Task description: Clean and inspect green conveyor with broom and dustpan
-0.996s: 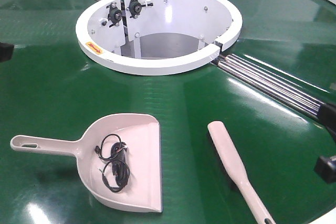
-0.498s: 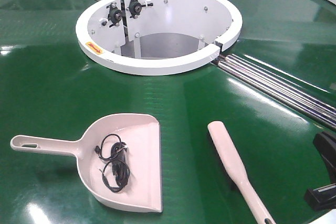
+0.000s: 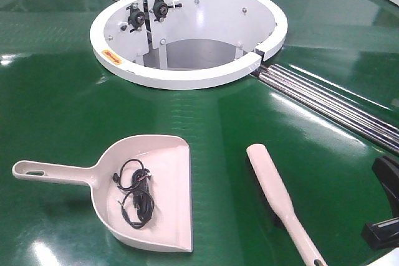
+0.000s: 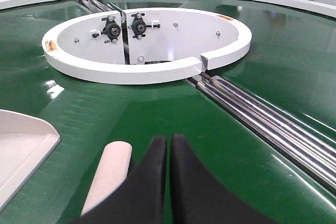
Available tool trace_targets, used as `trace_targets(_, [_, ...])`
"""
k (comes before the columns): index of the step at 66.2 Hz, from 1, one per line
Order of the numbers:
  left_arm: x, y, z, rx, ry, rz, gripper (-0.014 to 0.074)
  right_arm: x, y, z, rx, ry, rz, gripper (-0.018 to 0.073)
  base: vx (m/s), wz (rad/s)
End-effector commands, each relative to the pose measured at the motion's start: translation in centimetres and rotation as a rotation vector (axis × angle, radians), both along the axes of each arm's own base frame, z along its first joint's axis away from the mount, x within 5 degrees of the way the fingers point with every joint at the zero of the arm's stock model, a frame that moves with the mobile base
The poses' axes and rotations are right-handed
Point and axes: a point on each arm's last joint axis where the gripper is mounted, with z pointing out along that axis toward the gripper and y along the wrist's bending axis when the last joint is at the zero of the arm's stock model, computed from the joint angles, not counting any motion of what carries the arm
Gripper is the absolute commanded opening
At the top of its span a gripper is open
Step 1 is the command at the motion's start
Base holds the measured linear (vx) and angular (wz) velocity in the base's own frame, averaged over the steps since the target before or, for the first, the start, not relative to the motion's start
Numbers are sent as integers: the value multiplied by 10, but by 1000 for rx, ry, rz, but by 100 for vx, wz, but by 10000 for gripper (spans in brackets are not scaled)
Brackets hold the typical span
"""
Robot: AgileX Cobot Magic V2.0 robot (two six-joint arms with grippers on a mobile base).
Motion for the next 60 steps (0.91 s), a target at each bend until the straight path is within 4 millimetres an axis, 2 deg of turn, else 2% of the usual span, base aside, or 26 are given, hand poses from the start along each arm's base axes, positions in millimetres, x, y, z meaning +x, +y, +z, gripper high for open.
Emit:
trace_targets(1, [1,-1,15,-37,-91,-5,-24,2,-1,16,9,-101,-14,-5,0,0])
trace_targets(14, [-1,0,15,-38,-96,4,-24,2,-1,16,9,-101,-14,-5,0,0])
trace_targets(26, [-17,11,12,-37,-102,81,-24,2,-1,16,9,-101,-14,-5,0,0])
trace_targets(36, [-32,18,-24,-89,-102,157,-24,2,-1,16,9,-101,-14,-5,0,0])
trace_targets(46, [-45,21,-81,-83,-109,200,-24,2,-1,16,9,-101,-14,-5,0,0])
trace_targets(52, [-50,22,-112,-91,-169,203,-24,2,-1,16,9,-101,-14,-5,0,0])
trace_targets(60, [-53,22,-114,-87,-140,205,-24,2,-1,16,9,-99,-13,-5,0,0])
